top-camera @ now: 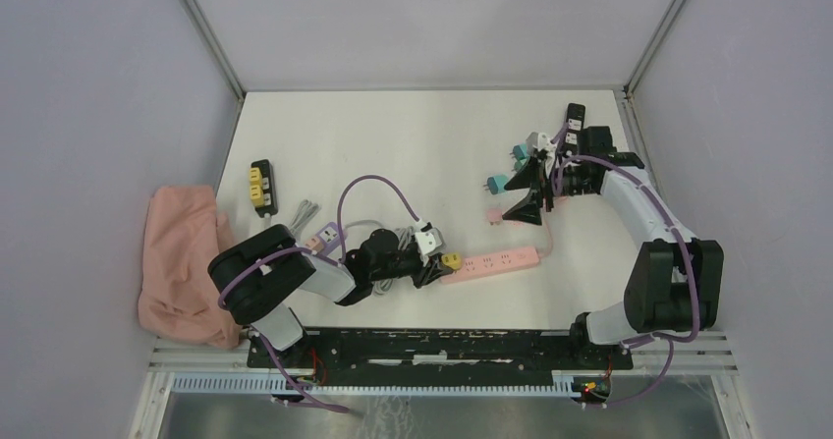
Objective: Pull the plug off the socket
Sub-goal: Place the plug at the center of the board, then remove the plug from the socket.
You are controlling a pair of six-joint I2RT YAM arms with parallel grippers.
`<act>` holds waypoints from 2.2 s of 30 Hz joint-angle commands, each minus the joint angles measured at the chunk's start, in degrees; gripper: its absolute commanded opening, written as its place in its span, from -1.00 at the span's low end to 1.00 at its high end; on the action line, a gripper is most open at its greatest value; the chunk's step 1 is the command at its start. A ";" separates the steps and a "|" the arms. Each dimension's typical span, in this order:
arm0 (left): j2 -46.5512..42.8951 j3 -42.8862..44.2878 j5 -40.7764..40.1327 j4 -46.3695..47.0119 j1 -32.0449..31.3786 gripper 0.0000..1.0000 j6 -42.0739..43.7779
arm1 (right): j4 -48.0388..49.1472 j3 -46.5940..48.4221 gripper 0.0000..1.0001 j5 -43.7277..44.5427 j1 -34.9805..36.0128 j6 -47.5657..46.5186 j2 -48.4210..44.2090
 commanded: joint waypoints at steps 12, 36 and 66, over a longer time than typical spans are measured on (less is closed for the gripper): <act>-1.17 -0.50 -3.40 0.48 0.39 -0.85 -2.19 | -12.26 -5.25 0.99 14.78 14.41 -30.88 -0.63; -2.44 -0.44 -4.26 0.18 0.46 -0.94 -3.68 | -6.99 -7.77 1.00 22.42 23.96 -28.95 1.40; -3.79 -0.79 -3.25 2.54 0.38 -0.94 -4.53 | 0.51 -9.27 0.95 36.59 32.05 -22.66 5.17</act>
